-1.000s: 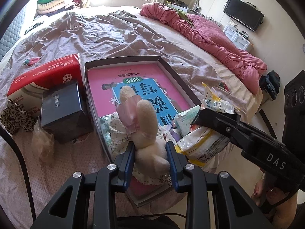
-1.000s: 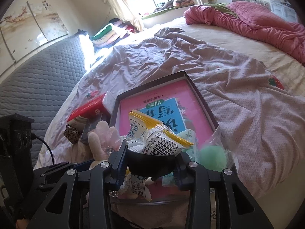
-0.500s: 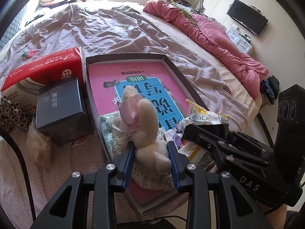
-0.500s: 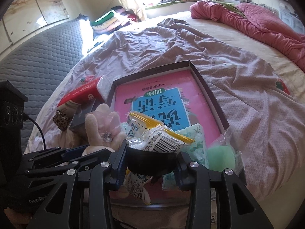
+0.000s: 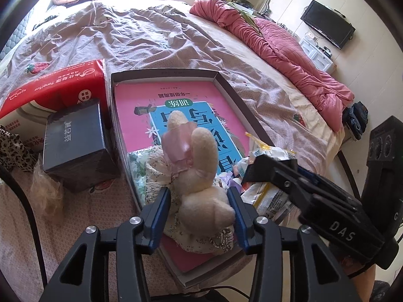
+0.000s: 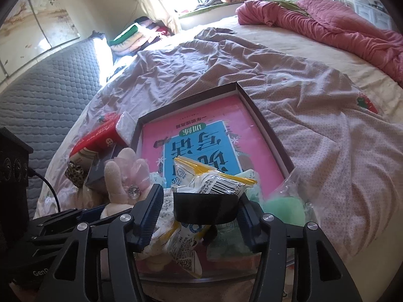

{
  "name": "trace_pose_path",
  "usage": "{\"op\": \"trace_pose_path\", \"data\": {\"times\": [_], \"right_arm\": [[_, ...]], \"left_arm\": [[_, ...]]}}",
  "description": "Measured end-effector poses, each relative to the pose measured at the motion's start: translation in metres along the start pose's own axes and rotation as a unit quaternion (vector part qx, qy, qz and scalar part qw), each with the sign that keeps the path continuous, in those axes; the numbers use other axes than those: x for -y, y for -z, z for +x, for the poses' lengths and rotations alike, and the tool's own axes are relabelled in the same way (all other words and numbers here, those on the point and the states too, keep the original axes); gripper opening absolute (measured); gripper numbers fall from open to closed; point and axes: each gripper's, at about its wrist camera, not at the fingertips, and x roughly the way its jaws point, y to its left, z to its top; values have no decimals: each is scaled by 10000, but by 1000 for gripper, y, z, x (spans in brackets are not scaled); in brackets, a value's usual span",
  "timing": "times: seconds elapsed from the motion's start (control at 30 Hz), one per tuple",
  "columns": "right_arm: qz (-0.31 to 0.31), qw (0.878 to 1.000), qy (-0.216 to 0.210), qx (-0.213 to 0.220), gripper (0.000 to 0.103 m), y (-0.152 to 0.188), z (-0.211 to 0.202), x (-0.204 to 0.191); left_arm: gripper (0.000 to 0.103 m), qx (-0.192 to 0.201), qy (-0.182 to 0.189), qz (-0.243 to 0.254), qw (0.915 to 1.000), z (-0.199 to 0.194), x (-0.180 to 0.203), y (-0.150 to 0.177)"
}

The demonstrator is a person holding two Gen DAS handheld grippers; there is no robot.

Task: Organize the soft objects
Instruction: 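Lower both items into the tray and open both tools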

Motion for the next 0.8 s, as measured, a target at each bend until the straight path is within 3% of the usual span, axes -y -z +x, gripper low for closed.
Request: {"op": "trace_pose_path", "data": {"times": [0.27, 0.57, 0.8], "right_arm": [[-3, 9996, 36, 276, 68, -5, -17, 2], [221, 9978, 144, 601, 68, -10, -38, 10], [340, 9967, 105, 724, 69, -13, -49, 14]], "left_arm": [[62, 53, -194, 124, 9997, -4, 6, -1], [63, 36, -158, 293, 9994, -6, 18, 1], [67, 137, -186, -34, 9997, -15, -1, 0]]}}
